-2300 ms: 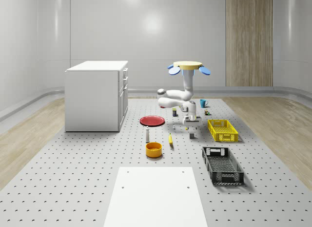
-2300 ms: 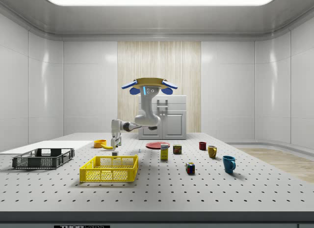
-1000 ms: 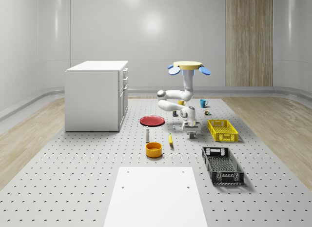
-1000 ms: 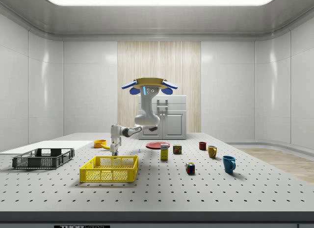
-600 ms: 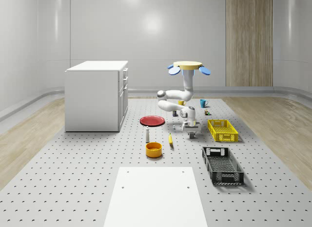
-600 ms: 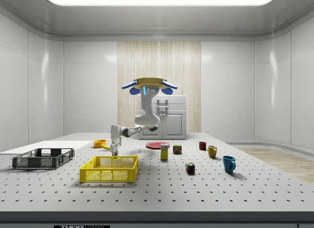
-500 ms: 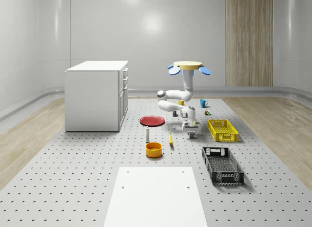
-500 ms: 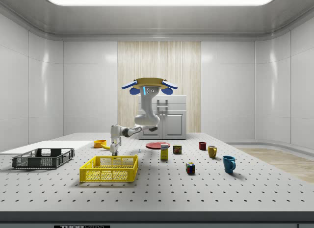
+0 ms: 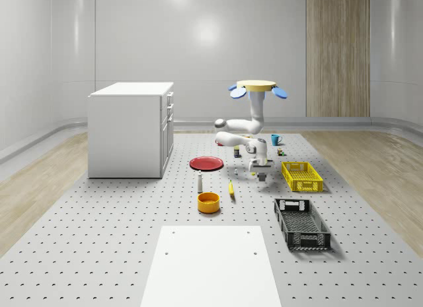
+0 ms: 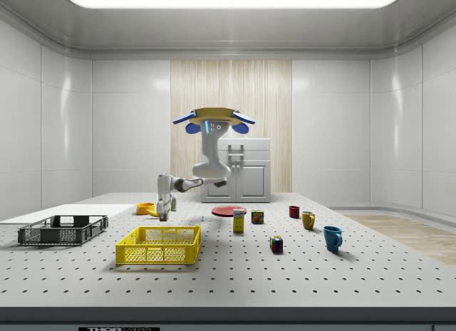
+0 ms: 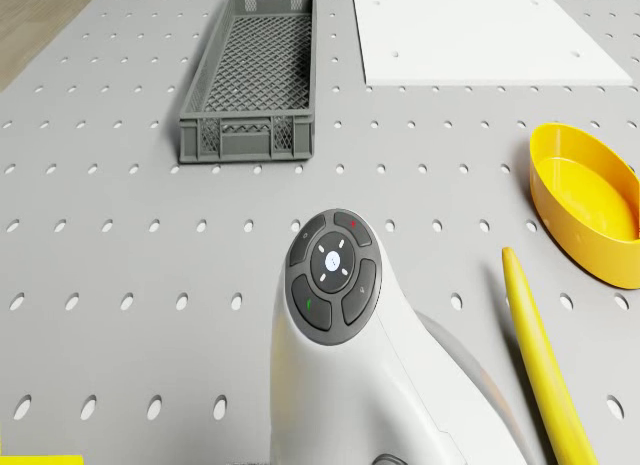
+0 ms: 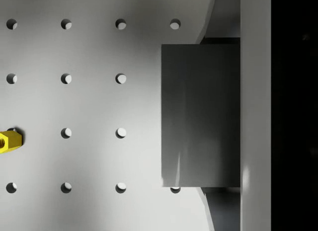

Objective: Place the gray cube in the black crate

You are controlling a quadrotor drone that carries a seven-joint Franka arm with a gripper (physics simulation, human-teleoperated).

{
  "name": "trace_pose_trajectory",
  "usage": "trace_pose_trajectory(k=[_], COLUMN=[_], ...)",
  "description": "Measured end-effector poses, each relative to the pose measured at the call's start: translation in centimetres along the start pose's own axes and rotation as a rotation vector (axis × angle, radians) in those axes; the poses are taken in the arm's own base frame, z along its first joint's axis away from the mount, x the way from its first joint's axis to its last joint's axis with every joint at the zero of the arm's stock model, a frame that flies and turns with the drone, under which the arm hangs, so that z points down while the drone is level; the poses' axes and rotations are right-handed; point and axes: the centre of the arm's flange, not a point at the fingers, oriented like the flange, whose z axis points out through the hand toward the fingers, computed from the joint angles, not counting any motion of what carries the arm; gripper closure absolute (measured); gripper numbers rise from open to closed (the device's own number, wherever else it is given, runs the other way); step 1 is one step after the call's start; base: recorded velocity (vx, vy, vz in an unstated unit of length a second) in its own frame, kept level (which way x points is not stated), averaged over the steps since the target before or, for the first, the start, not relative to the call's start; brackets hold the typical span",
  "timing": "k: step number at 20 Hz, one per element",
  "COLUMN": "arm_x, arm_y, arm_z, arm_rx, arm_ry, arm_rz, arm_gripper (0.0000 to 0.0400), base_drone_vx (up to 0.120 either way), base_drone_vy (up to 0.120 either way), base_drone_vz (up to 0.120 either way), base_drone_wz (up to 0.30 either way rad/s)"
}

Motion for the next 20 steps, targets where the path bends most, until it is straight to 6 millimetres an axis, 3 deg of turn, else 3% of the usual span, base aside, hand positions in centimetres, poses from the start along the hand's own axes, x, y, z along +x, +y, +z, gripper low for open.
trace_pose_trajectory(k=[9, 14, 20], arm_x=[0.0, 0.0, 0.0], arm_y=[0.0, 0.0, 0.0], arm_z=[-0.77, -0.85, -0.88], arm_rx=[0.0, 0.0, 0.0], arm_ry=[0.0, 0.0, 0.0], arm_rz=[0.0, 0.0, 0.0], arm_gripper=[0.015, 0.015, 0.015], base_drone_vx=[0.12, 0.12, 0.12], base_drone_vy=[0.12, 0.032, 0.12], base_drone_vz=[0.116, 0.0, 0.0], base_drone_wz=[0.0, 0.0, 0.0])
